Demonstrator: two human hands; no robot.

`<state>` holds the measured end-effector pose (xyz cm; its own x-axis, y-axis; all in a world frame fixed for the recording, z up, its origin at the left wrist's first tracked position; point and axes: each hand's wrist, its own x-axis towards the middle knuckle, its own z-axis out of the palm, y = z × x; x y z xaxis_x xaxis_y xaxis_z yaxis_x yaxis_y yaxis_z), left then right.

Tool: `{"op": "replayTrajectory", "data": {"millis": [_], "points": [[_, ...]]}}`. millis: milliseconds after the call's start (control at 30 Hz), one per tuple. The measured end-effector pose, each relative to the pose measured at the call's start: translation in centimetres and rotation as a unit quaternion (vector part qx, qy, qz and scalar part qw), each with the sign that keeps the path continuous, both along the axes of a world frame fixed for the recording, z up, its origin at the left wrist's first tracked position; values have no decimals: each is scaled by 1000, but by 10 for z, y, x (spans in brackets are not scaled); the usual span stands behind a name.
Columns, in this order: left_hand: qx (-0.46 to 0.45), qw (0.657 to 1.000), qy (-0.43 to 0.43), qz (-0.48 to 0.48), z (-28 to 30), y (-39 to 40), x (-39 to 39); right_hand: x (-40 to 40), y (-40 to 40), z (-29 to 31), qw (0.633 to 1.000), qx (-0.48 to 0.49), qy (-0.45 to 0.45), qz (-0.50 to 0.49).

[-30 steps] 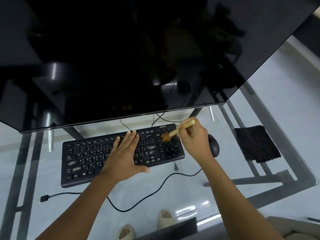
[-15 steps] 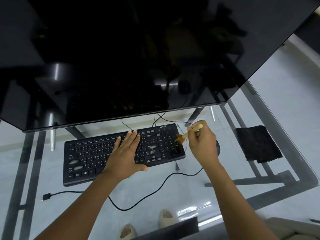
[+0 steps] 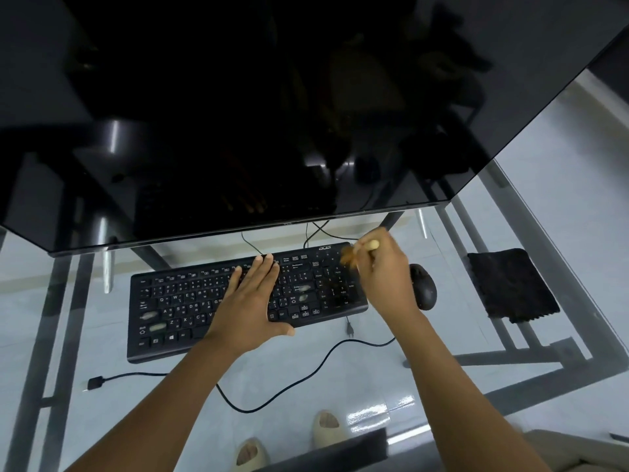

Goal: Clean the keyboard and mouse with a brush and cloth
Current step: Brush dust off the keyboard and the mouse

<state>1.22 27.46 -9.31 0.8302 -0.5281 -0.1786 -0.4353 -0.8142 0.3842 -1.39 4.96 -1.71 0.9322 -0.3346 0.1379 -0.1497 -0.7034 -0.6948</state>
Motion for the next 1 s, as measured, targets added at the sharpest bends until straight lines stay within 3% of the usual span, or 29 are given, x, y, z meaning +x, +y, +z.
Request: {"op": "replayTrajectory", "data": {"millis": [67, 133, 233, 333, 400, 467, 600, 733, 867, 933, 1000], "points": [[4, 1000, -3, 0, 0, 0, 0, 5, 1, 3, 997, 65, -30, -40], [1, 1000, -3, 0, -1, 2, 0, 9, 9, 1, 992, 123, 24, -11], [-5, 1000, -3, 1, -2, 2, -1, 10, 14, -9, 997, 70, 19, -12], [-8, 1000, -9, 0, -2, 1, -1, 16, 11, -4, 990, 108, -44, -80], [-11, 1000, -9, 1, -2, 3, -1, 19, 14, -2, 990, 133, -10, -43], [-18, 1000, -8, 4, -3, 3, -1, 19, 17, -4, 996, 84, 24, 9], [-16, 1000, -5, 0, -2, 2, -1, 18, 4, 4, 995, 85, -29, -30], [-19, 1000, -7, 2, -3, 5, -1, 8, -1, 7, 994, 34, 85, 52], [-14, 1000, -8, -1, -2, 2, -2, -3, -11, 7, 997, 58, -3, -54], [-14, 1000, -7, -2, -1, 2, -1, -9, -5, 6, 993, 102, 55, -17], [-15, 1000, -7, -1, -1, 3, -1, -15, -2, 0, 993, 79, 90, -5]]}}
